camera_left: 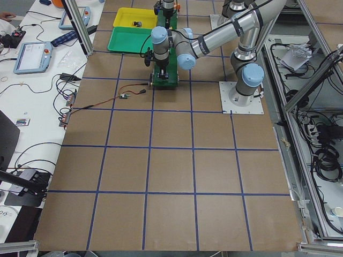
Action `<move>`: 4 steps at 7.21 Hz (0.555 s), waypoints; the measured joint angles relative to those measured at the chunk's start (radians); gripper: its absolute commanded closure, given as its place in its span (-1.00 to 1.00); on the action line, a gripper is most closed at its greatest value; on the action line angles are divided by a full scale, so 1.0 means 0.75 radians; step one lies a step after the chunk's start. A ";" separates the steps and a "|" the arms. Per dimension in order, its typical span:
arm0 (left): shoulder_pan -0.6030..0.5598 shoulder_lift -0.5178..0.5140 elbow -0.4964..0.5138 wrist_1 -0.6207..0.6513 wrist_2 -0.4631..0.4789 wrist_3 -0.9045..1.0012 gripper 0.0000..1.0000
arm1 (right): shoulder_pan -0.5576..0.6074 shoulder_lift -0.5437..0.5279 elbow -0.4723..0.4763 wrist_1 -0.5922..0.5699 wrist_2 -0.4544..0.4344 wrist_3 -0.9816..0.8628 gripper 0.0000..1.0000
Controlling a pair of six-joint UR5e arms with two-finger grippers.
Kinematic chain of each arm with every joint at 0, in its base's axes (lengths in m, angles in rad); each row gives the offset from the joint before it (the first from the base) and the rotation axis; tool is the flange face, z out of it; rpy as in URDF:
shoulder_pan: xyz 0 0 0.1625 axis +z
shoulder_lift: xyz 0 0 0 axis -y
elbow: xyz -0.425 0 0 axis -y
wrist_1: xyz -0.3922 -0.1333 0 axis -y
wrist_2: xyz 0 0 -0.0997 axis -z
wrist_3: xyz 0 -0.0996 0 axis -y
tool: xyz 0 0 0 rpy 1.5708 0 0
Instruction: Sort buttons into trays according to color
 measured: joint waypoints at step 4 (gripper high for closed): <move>-0.009 0.057 -0.003 -0.042 -0.005 -0.011 -1.00 | -0.017 0.024 -0.145 0.102 -0.047 -0.028 0.93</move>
